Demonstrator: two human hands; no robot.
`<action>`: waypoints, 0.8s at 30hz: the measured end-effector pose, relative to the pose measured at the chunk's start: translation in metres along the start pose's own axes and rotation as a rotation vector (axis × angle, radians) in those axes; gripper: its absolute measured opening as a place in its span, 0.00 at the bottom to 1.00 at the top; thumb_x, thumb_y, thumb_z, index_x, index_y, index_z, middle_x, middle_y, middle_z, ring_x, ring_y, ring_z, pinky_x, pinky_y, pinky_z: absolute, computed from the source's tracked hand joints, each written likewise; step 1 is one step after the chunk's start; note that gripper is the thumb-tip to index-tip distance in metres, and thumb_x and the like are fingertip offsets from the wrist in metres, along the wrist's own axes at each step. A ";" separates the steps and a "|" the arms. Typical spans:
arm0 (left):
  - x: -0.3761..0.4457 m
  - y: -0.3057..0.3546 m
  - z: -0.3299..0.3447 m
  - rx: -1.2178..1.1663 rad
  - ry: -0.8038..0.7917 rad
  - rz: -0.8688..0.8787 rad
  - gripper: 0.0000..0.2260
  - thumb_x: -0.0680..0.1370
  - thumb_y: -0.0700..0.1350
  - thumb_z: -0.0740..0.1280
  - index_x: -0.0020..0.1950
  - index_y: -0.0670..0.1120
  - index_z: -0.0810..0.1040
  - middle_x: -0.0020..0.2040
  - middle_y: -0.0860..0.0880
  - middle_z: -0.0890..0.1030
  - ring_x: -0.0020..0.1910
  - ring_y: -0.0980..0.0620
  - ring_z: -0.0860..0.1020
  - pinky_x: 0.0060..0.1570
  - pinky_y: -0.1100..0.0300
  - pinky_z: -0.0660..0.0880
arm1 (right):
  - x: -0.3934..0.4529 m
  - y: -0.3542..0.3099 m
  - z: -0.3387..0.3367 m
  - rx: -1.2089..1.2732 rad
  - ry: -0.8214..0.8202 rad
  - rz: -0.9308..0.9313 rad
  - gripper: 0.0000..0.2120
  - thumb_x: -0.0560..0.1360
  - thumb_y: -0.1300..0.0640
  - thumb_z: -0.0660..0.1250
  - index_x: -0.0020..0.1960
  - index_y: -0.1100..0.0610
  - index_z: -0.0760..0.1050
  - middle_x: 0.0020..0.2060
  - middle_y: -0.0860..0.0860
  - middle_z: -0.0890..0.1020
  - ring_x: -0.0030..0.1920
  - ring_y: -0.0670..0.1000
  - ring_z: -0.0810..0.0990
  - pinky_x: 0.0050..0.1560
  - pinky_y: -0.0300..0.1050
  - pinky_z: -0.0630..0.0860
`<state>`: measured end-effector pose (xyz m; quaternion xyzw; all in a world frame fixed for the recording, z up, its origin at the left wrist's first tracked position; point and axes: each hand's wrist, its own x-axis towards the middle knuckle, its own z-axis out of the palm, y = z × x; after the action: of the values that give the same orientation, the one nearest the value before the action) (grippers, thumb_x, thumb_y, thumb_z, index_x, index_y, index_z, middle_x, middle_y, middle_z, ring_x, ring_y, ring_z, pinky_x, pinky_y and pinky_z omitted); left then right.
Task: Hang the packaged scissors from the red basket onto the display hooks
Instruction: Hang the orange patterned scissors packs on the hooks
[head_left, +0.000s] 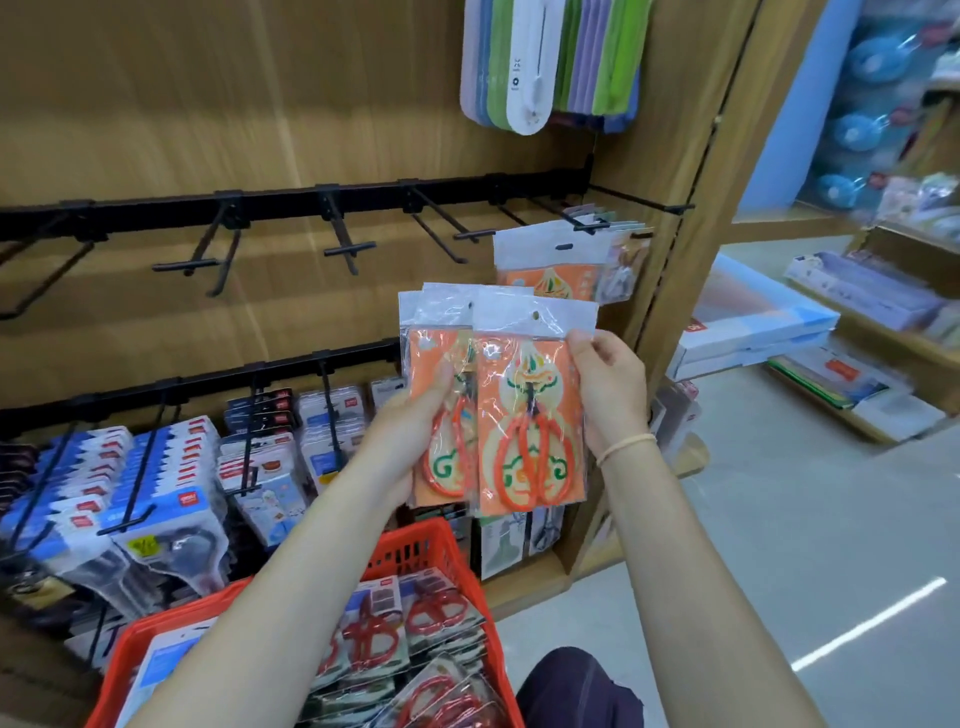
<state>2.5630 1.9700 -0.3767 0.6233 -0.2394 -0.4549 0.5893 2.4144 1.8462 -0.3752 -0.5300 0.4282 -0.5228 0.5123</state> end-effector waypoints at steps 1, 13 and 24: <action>0.000 0.001 0.006 0.002 -0.003 0.024 0.19 0.79 0.61 0.68 0.58 0.46 0.82 0.47 0.46 0.88 0.41 0.50 0.86 0.50 0.53 0.81 | 0.000 0.000 0.000 -0.010 0.007 -0.007 0.14 0.80 0.53 0.67 0.36 0.53 0.74 0.32 0.50 0.73 0.36 0.47 0.70 0.39 0.42 0.67; 0.000 0.003 0.010 0.001 0.176 0.108 0.17 0.79 0.62 0.68 0.53 0.49 0.83 0.48 0.48 0.88 0.51 0.45 0.86 0.60 0.45 0.79 | 0.060 -0.035 -0.004 -0.036 0.256 -0.097 0.13 0.80 0.54 0.66 0.39 0.57 0.73 0.30 0.47 0.70 0.32 0.46 0.66 0.38 0.43 0.68; 0.002 0.007 0.015 -0.028 0.110 0.162 0.13 0.81 0.56 0.67 0.52 0.47 0.82 0.42 0.48 0.88 0.40 0.50 0.87 0.44 0.53 0.81 | 0.079 -0.038 0.011 -0.095 0.243 -0.119 0.14 0.81 0.54 0.65 0.36 0.54 0.72 0.30 0.46 0.72 0.32 0.43 0.69 0.33 0.33 0.67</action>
<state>2.5528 1.9592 -0.3687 0.6175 -0.2501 -0.3742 0.6451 2.4288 1.7727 -0.3277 -0.5110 0.4792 -0.5916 0.3991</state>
